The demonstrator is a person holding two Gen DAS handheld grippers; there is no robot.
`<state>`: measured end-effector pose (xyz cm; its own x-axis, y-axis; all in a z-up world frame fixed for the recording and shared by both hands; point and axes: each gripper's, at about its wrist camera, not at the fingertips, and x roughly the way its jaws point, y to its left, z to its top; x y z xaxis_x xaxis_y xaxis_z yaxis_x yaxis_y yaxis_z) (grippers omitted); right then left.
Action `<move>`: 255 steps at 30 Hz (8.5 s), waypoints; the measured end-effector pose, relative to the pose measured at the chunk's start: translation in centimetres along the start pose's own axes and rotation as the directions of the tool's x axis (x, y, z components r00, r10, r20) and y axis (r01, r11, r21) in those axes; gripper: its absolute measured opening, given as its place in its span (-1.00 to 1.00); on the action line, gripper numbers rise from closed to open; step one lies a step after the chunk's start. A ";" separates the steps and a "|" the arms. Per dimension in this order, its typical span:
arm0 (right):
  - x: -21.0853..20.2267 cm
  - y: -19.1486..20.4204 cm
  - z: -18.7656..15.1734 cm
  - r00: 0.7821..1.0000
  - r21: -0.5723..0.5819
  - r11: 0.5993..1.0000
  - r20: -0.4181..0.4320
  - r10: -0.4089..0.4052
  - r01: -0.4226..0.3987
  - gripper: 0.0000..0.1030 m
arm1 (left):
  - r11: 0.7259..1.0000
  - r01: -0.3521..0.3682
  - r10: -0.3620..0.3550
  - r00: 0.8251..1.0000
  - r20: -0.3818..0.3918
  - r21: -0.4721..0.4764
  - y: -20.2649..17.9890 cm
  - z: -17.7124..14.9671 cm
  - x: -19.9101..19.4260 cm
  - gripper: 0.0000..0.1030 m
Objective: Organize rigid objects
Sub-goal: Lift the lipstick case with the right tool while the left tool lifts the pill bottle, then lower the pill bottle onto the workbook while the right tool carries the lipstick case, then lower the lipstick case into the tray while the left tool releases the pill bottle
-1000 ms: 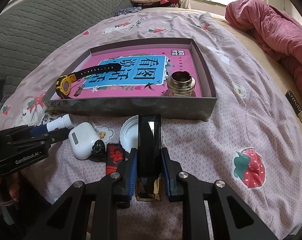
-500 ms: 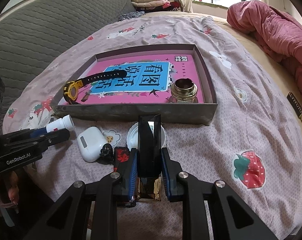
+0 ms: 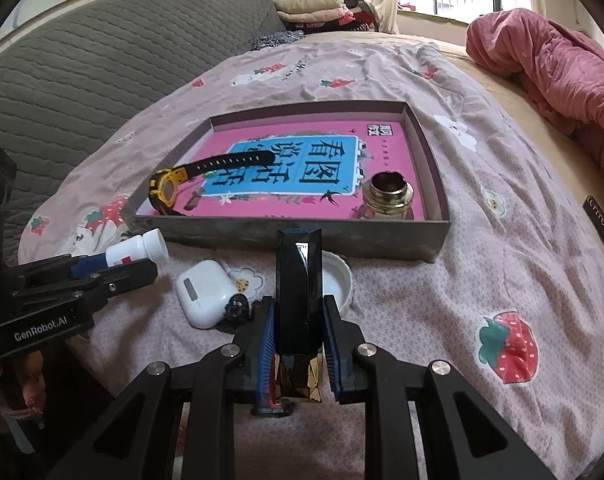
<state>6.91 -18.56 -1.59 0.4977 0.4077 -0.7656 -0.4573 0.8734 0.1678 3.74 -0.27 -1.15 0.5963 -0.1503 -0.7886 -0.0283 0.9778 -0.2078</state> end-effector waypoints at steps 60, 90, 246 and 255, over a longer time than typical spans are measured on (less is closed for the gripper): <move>-1.7 0.7 1.8 0.989 -0.034 0.999 0.143 0.031 -0.026 -0.56 | 0.999 0.003 -0.008 0.990 0.141 0.033 -0.6 1.4 -2.1 -0.28; -1.6 0.2 4.2 0.976 -0.019 0.998 0.208 0.059 -0.056 -0.56 | 0.999 -0.021 0.016 0.980 0.200 0.026 0.1 3.6 -0.6 -0.28; 6.5 -0.9 7.4 0.997 0.014 1.000 0.073 -0.008 0.007 -0.17 | 1.000 -0.023 0.024 0.998 0.065 -0.018 1.3 6.0 6.2 -0.39; 5.8 -0.6 7.5 0.994 -0.018 0.999 0.096 -0.048 0.050 -0.16 | 1.000 -0.005 0.005 0.997 0.071 -0.008 0.9 6.2 5.8 -0.39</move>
<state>15.62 -14.66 -1.45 0.5875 0.3894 -0.7093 -0.4454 0.8875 0.1183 12.09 0.68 -2.33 0.6513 -0.1345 -0.7468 -0.0372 0.9773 -0.2084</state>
